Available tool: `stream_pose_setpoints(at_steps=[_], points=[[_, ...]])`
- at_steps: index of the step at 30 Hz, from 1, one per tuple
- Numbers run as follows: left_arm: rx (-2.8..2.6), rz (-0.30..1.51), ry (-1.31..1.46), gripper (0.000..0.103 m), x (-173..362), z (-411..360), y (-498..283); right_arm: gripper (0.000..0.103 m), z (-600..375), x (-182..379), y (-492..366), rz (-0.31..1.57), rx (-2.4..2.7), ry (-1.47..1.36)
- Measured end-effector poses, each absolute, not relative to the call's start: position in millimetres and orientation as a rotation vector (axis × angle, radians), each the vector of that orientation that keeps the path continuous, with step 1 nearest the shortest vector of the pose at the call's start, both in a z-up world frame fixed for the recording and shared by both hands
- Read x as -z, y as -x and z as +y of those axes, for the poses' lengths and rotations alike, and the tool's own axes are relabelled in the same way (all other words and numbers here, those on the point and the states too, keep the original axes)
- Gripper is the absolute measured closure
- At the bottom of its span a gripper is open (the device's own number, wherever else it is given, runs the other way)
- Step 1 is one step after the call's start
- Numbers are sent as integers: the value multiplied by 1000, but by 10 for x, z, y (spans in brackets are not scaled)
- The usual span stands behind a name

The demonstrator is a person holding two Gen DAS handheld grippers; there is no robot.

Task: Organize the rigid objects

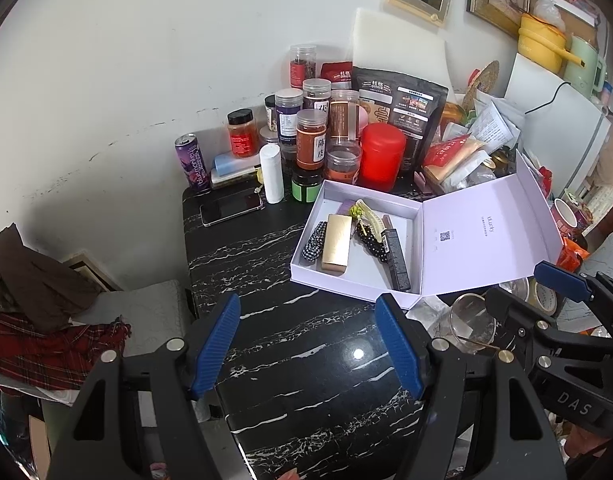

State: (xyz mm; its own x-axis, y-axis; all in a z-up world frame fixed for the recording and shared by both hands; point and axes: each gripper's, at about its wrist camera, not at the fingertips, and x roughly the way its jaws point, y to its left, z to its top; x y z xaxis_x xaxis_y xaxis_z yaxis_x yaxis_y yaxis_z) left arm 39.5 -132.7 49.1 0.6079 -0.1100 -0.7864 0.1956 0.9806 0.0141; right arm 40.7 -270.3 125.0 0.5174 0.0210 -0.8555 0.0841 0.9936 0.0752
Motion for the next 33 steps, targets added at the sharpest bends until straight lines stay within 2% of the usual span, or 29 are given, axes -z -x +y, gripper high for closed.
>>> stream_pose_setpoints(at_steps=[33], points=[[168, 906, -115, 33, -516, -1352, -405, 31, -2751, -1231, -353, 1035, 42, -114]])
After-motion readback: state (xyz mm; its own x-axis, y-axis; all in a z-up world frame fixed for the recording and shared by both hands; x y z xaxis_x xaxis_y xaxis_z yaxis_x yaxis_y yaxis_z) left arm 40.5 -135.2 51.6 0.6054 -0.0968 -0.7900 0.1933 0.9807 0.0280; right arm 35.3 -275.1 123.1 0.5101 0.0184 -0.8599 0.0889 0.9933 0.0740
